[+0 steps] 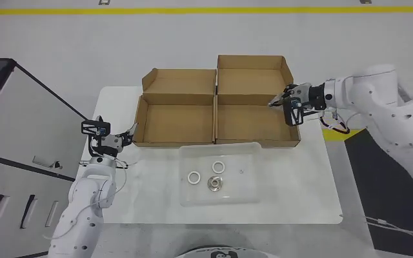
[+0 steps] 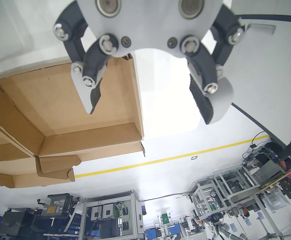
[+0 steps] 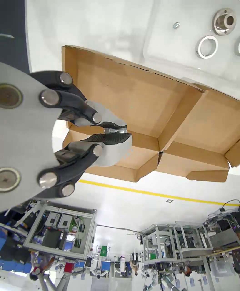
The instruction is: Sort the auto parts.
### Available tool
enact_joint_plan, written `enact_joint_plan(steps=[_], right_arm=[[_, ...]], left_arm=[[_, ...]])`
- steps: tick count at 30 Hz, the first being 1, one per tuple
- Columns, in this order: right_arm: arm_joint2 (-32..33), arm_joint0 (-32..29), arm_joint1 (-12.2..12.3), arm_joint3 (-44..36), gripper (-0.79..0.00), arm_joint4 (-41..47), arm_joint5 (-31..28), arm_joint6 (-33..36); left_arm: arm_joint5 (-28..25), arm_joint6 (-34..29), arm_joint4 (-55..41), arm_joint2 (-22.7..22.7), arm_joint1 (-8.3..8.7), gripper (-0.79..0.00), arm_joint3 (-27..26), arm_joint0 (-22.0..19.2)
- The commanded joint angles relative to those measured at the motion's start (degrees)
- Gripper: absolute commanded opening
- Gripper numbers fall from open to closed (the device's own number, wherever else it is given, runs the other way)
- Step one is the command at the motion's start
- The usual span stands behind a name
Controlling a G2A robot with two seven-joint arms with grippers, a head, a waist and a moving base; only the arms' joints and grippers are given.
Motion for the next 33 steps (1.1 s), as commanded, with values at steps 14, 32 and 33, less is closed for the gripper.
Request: enact_joint_plan(steps=[14,32,33], right_arm=[[-26.06,18.22,-8.63,14.44,-0.785,-9.38,0.0,-10.22],[-31.56,15.74,-18.47,25.27,-0.785,-12.51,0.0,-5.08],[-31.56,15.69,-18.9,26.03,-0.785,-13.24,0.0,-4.98]], left_arm=[[0.0,0.0,0.0,0.0,0.0,0.0,0.0,0.0],[0.0,0.0,0.0,0.0,0.0,0.0,0.0,0.0],[0.0,0.0,0.0,0.0,0.0,0.0,0.0,0.0]])
